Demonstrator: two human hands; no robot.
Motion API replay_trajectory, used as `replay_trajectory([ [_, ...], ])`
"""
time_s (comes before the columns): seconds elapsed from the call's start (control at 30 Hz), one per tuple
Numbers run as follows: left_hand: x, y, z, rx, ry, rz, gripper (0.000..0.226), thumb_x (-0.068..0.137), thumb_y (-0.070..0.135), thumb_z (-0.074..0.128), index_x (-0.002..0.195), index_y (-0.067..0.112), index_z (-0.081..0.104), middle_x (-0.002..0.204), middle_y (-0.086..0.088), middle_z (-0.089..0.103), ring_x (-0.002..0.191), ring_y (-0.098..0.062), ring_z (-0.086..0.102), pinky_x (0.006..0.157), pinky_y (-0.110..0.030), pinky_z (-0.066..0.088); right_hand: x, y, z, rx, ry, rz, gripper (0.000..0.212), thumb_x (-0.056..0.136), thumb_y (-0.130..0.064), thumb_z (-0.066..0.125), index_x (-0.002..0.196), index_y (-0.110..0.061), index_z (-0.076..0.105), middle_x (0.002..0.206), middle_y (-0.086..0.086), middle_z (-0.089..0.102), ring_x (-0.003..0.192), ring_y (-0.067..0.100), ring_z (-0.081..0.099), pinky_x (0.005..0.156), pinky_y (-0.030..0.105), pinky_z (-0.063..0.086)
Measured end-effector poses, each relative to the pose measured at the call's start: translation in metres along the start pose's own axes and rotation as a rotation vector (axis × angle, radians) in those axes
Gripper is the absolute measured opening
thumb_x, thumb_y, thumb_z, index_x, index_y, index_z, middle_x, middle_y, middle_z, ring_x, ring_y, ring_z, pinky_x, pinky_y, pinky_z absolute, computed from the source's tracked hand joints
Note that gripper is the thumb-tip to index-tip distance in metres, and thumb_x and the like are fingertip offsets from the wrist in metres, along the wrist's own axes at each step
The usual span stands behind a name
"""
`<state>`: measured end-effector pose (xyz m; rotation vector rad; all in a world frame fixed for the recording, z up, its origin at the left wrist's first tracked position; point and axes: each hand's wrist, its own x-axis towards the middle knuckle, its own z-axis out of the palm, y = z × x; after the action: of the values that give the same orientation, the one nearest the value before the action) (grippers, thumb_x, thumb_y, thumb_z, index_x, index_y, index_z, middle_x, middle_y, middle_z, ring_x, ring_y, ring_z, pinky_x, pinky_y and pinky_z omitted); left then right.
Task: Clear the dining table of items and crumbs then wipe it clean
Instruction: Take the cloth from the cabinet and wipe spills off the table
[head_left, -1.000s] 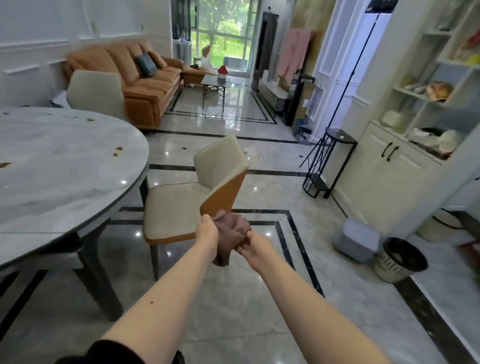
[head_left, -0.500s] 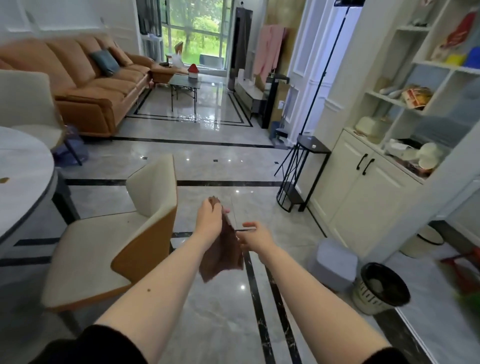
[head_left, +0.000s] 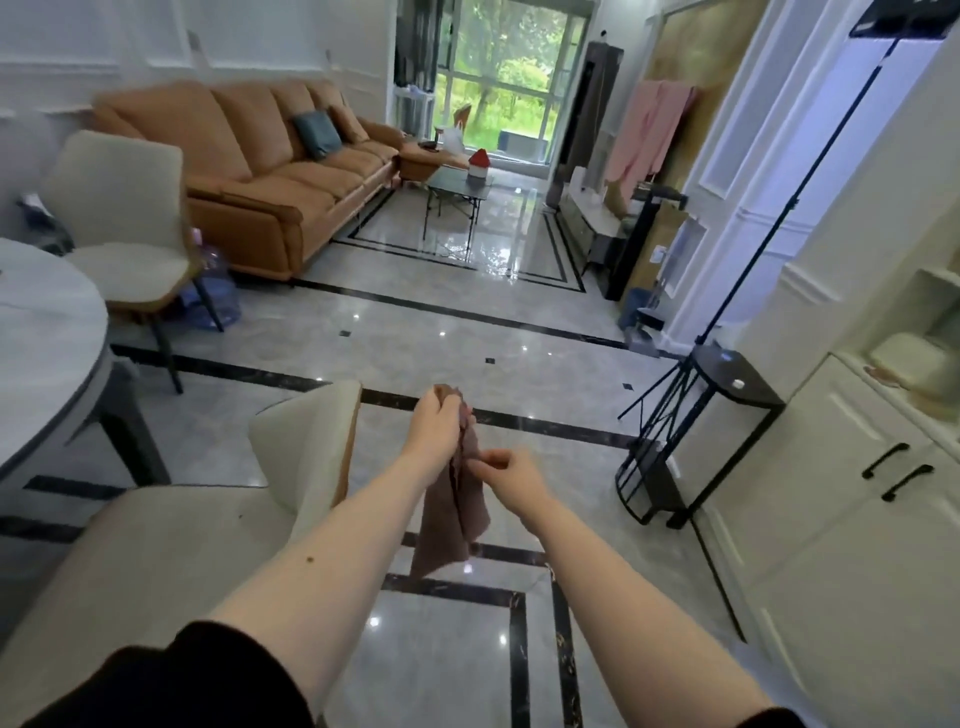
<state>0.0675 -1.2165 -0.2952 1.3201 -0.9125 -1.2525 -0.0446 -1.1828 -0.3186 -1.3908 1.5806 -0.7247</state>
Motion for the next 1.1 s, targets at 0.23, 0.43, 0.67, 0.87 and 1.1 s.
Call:
replay_trajectory([
  [0.23,0.146,0.048,-0.012,0.197,0.199,0.133,0.025,0.095,0.025,0.043,0.103,0.003,0.051,0.096,-0.008,0.054,0.091,-0.021,0.051,0.069,-0.027,0.036,0.156,-0.07,-0.01,-0.05,0.001,-0.165,0.02,0.092,-0.017,0.057,0.101,-0.006,0.072,0.094,0.01,0.071,0.091,0.024,0.065,0.08,0.033,0.05],
  [0.43,0.257,0.063,-0.04,0.218,0.306,0.094,0.029,0.082,0.018,0.062,0.102,0.01,0.042,0.087,0.003,0.049,0.08,-0.009,0.05,0.063,-0.021,0.039,0.294,-0.12,0.006,0.071,-0.163,-0.21,0.023,0.094,-0.012,0.052,0.093,0.002,0.071,0.081,0.011,0.065,0.07,0.017,0.059,0.06,0.014,0.05],
  [0.67,0.377,0.072,-0.082,0.51,0.485,-0.043,0.017,0.084,-0.002,0.048,0.097,0.005,0.04,0.096,-0.013,0.048,0.092,-0.027,0.05,0.068,-0.035,0.04,0.451,-0.186,0.026,-0.121,-0.483,-0.268,0.028,0.096,-0.016,0.044,0.089,-0.002,0.068,0.083,0.014,0.062,0.078,0.022,0.056,0.074,0.036,0.047],
  [0.87,0.429,0.081,-0.124,0.506,0.703,0.071,0.014,0.087,0.001,0.052,0.091,0.009,0.042,0.079,-0.002,0.047,0.08,-0.02,0.046,0.058,-0.019,0.034,0.525,-0.231,0.08,-0.144,-0.631,-0.195,0.031,0.097,-0.013,0.033,0.101,-0.003,0.062,0.096,0.013,0.064,0.087,0.021,0.059,0.087,0.039,0.051],
  [1.1,0.517,0.098,-0.209,0.527,0.869,0.155,0.015,0.091,0.004,0.049,0.092,0.006,0.064,0.094,-0.01,0.065,0.09,-0.022,0.059,0.08,-0.036,0.048,0.6,-0.282,0.17,0.11,-0.999,0.102,0.033,0.09,-0.03,0.043,0.106,-0.006,0.06,0.104,0.017,0.063,0.095,0.028,0.059,0.077,0.037,0.047],
])
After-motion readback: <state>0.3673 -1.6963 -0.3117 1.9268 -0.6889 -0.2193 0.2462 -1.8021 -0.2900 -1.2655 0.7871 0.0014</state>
